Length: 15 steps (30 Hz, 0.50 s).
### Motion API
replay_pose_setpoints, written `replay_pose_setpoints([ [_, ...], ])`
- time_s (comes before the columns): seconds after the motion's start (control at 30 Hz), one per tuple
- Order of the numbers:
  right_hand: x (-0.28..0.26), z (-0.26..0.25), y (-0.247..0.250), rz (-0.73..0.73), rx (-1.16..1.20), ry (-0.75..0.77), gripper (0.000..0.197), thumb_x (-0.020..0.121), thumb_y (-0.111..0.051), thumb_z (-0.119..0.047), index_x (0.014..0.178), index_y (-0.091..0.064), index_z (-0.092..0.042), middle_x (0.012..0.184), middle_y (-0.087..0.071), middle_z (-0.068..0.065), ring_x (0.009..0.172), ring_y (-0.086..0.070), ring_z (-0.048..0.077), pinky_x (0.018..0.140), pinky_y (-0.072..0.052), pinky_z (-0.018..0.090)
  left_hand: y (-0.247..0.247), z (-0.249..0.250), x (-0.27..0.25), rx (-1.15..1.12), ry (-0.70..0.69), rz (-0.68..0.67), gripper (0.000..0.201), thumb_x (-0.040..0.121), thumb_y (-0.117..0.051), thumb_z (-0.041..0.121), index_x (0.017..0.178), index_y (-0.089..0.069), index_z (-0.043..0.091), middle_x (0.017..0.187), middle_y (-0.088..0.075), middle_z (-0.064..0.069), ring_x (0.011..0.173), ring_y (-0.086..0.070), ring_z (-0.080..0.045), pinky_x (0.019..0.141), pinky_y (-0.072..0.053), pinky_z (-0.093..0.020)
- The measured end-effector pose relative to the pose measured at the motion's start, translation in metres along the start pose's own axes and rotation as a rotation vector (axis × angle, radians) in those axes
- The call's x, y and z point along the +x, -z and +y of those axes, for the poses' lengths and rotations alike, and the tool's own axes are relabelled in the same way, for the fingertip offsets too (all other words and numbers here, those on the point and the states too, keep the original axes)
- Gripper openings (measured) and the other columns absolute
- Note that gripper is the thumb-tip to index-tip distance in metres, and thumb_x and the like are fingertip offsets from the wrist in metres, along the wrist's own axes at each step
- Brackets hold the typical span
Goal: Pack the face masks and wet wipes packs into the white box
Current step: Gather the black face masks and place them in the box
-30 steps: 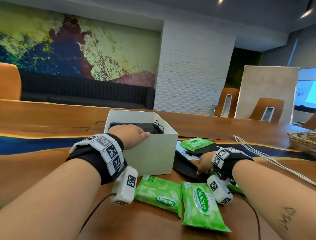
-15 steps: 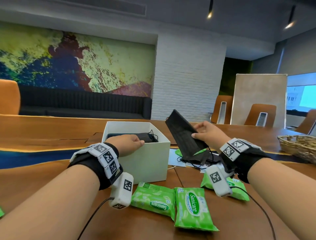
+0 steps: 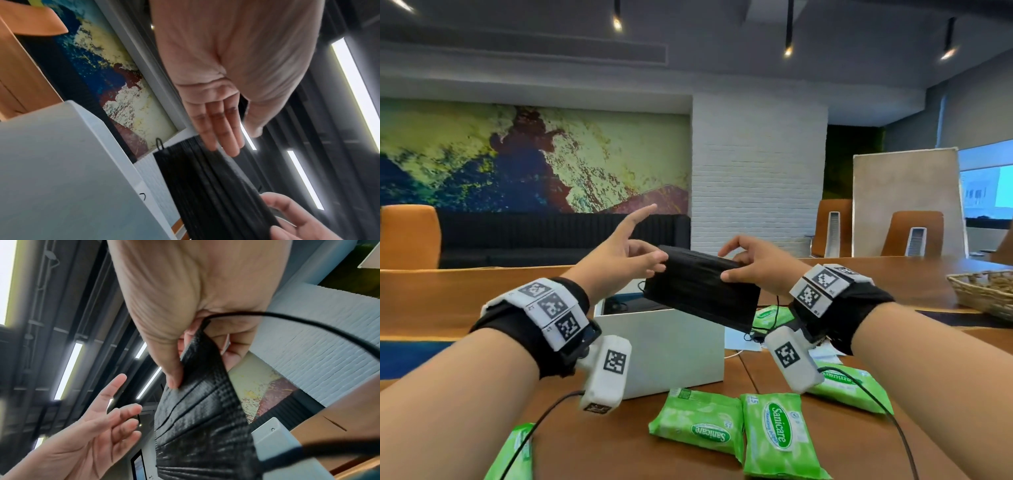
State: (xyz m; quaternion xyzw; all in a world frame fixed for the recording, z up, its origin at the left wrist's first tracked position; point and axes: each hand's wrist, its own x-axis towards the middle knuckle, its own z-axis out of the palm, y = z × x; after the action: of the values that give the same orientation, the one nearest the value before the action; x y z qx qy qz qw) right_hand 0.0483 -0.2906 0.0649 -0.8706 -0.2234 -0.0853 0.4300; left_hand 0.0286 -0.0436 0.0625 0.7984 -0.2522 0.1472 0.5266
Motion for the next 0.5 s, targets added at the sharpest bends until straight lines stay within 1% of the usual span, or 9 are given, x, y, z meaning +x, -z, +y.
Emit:
replay_pose_setpoints([
  [0.1,0.007,-0.004,-0.008,0.033,0.022,0.026,0.027,0.081,-0.072,-0.011,0.092,-0.054,-0.027,0.096,-0.064,0.019,0.084,-0.063,0.024,0.088,-0.053,0.041,0.001,0.010,-0.002,-0.033,-0.047,-0.001,0.040,0.093,-0.051,-0.005,0.114,-0.051,0.029,0.098,-0.062,-0.013,0.074,-0.068,-0.014,0.069,-0.057,-0.023],
  [0.13,0.009,-0.005,-0.011,0.032,0.044,0.034,0.026,0.082,-0.070,-0.008,0.092,-0.053,-0.025,0.092,-0.065,0.017,0.079,-0.063,0.022,0.082,-0.054,0.036,0.002,0.012,-0.002,0.015,-0.048,-0.015,0.034,0.093,-0.050,-0.006,0.107,-0.055,0.024,0.099,-0.061,-0.012,0.074,-0.068,-0.013,0.068,-0.057,-0.022],
  [0.2,0.011,-0.008,-0.015,0.004,0.069,0.050,0.025,0.084,-0.068,-0.006,0.094,-0.052,-0.022,0.086,-0.065,0.010,0.073,-0.064,0.017,0.074,-0.055,0.029,0.004,0.011,-0.001,0.134,-0.058,-0.029,0.025,0.092,-0.055,0.000,0.099,-0.059,0.023,0.101,-0.063,-0.007,0.085,-0.066,-0.014,0.075,-0.056,-0.023],
  [0.3,0.014,-0.011,-0.019,-0.030,0.054,0.084,0.024,0.083,-0.068,-0.007,0.094,-0.055,-0.024,0.087,-0.064,0.007,0.078,-0.062,0.018,0.087,-0.053,0.038,0.014,0.006,0.000,0.335,-0.098,0.081,0.029,0.090,-0.063,0.016,0.107,-0.055,0.038,0.122,-0.051,0.005,0.110,-0.054,-0.009,0.093,-0.044,-0.022],
  [0.37,0.015,-0.013,-0.020,-0.048,0.059,0.105,0.024,0.082,-0.069,-0.007,0.093,-0.058,-0.025,0.084,-0.064,0.003,0.083,-0.062,0.018,0.095,-0.050,0.045,0.020,0.002,0.000,0.315,-0.033,0.075,0.044,0.090,-0.064,0.022,0.119,-0.044,0.048,0.141,-0.035,0.004,0.130,-0.039,-0.014,0.107,-0.033,-0.032],
  [0.4,0.015,-0.013,-0.020,-0.062,0.061,0.111,0.025,0.082,-0.070,-0.006,0.093,-0.059,-0.025,0.084,-0.064,0.003,0.086,-0.062,0.020,0.096,-0.049,0.046,0.022,0.000,-0.001,0.274,0.015,0.036,0.052,0.090,-0.064,0.023,0.124,-0.037,0.053,0.147,-0.030,0.002,0.135,-0.034,-0.018,0.110,-0.029,-0.036],
  [0.43,0.015,-0.013,-0.019,-0.076,0.060,0.116,0.025,0.082,-0.070,-0.007,0.093,-0.060,-0.026,0.086,-0.064,0.004,0.089,-0.063,0.024,0.097,-0.049,0.048,0.022,-0.004,-0.002,0.230,0.052,-0.005,0.060,0.091,-0.063,0.023,0.129,-0.031,0.056,0.148,-0.032,0.001,0.137,-0.034,-0.021,0.111,-0.027,-0.038],
  [0.47,0.015,-0.013,-0.020,-0.089,0.060,0.118,0.025,0.082,-0.070,-0.008,0.094,-0.060,-0.028,0.087,-0.065,0.005,0.092,-0.063,0.028,0.097,-0.048,0.048,0.022,-0.007,-0.003,0.174,0.065,-0.036,0.065,0.092,-0.062,0.021,0.134,-0.027,0.056,0.142,-0.041,0.000,0.133,-0.040,-0.021,0.110,-0.031,-0.038],
  [0.5,0.015,-0.012,-0.019,-0.096,0.062,0.120,0.026,0.081,-0.070,-0.008,0.093,-0.061,-0.029,0.088,-0.066,0.005,0.095,-0.063,0.030,0.097,-0.048,0.049,0.022,-0.010,-0.003,0.108,0.061,-0.051,0.069,0.092,-0.061,0.017,0.138,-0.025,0.055,0.131,-0.051,0.002,0.125,-0.050,-0.021,0.106,-0.039,-0.035],
])
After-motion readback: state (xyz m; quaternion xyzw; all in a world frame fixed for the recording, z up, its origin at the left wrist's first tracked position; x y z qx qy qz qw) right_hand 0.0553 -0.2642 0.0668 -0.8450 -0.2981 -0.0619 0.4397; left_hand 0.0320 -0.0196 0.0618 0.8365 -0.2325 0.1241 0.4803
